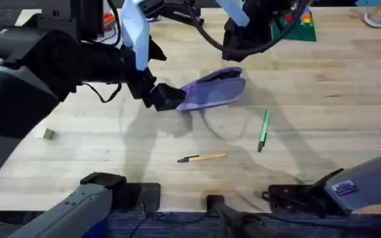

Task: Unzip the bag, pick up the pens from the table one at a time and place them inside, then zip the bag closed.

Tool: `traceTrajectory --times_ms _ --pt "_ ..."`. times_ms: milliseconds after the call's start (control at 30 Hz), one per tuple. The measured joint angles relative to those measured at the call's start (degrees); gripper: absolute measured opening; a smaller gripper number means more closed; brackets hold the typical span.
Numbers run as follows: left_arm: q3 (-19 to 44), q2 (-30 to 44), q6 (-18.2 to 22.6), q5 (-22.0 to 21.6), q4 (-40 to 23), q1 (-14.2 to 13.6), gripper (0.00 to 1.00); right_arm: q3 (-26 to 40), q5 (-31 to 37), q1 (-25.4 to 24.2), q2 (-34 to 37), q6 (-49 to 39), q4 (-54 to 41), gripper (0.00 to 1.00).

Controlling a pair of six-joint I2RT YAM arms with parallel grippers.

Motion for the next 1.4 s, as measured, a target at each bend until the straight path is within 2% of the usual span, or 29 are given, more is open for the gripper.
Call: traceTrajectory --times_ms 1400 --pt "0.00 0.00 0.00 0.02 -0.02 0.00 0.993 0.00 -0.20 0.00 14.71 -1.49 -1.55 0.031"
